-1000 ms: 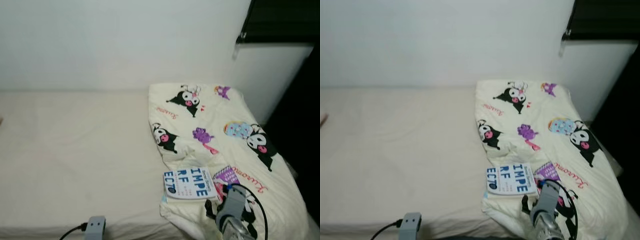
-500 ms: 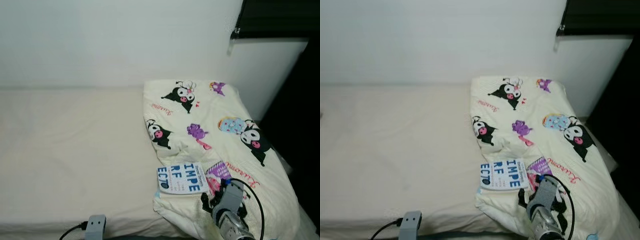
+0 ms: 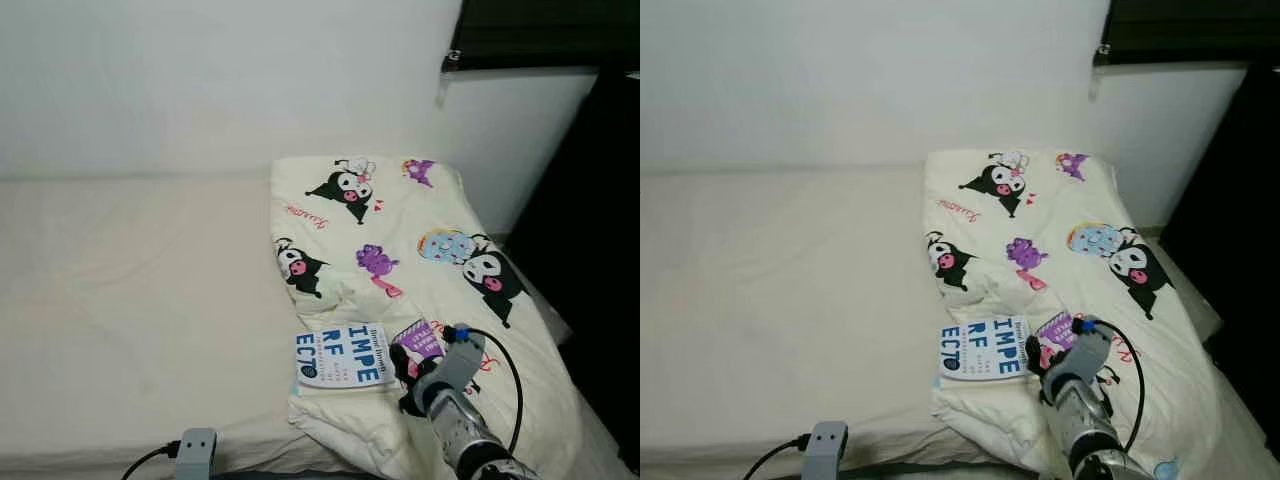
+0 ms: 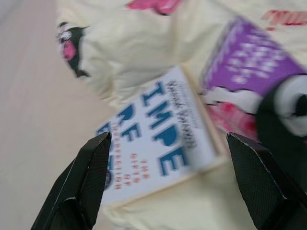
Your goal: Clean up the room
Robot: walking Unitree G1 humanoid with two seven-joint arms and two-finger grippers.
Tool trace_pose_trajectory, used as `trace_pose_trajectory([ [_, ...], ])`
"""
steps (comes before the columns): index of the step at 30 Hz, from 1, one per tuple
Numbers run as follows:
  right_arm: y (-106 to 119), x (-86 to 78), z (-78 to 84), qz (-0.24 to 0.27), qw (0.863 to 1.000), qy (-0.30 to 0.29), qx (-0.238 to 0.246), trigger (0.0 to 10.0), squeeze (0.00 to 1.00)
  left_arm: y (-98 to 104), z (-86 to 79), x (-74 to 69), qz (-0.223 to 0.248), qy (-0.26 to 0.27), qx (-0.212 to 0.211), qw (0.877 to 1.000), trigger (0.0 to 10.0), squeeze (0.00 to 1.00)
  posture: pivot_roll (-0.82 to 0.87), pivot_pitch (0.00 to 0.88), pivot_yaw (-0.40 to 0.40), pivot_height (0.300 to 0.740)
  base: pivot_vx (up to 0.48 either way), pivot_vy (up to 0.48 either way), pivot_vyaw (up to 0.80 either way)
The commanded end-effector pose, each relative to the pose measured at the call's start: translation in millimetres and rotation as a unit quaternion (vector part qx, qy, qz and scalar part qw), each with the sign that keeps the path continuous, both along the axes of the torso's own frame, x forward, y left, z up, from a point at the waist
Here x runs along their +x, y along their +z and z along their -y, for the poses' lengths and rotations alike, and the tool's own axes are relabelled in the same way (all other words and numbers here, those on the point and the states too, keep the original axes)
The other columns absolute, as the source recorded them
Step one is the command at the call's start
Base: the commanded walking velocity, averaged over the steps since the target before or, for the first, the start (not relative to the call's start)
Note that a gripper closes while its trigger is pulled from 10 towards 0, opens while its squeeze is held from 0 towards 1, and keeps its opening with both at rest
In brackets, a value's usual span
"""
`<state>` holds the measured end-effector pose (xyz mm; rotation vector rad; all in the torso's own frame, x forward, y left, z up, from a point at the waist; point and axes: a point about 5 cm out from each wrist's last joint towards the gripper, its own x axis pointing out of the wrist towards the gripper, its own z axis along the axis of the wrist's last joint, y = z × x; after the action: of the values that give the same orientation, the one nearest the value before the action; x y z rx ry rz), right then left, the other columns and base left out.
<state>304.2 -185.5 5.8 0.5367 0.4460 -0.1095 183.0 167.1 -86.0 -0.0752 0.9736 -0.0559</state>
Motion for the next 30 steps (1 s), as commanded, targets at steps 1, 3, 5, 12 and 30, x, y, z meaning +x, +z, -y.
trace_pose_trajectory([
  [1, -6, -4.5, -0.7, -0.017, 1.000, -0.003, 0.009, 10.0, 0.00, -3, -6.2, -6.3, -0.009, -0.017, 0.022, 1.000, 10.0, 0.00, -0.10, 0.060, 0.019, 0.690, 0.000, 0.000, 0.00],
  [3, -6, -4.8, -0.3, -0.019, 1.000, -0.006, 0.012, 10.0, 0.00, -2, -5.9, -6.0, -0.008, -0.023, 0.026, 0.999, 10.0, 0.00, -0.10, 0.061, 0.019, 0.685, 0.000, 0.000, 0.00],
  [5, -7, -5.3, -0.5, -0.026, 0.999, -0.008, 0.019, 10.0, 0.00, -2, -4.8, -4.3, -0.005, -0.025, 0.029, 0.999, 10.0, 0.00, -0.10, 0.061, 0.020, 0.670, 0.000, 0.000, 0.00],
  [12, -10, -7.4, -2.4, -0.032, 0.999, -0.007, 0.017, 10.0, 0.00, -2, -3.6, -5.4, -0.006, -0.040, 0.041, 0.998, 10.0, 0.00, -0.09, 0.061, 0.021, 0.645, 0.000, 0.000, 0.00],
  [30, 1, 1.0, 6.9, 0.001, 0.998, -0.042, 0.055, 10.0, 0.00, -2, -6.6, -5.2, -0.005, -0.047, 0.049, 0.998, 10.0, 0.00, -0.09, 0.066, 0.030, 0.595, 0.000, 0.000, 0.00],
])
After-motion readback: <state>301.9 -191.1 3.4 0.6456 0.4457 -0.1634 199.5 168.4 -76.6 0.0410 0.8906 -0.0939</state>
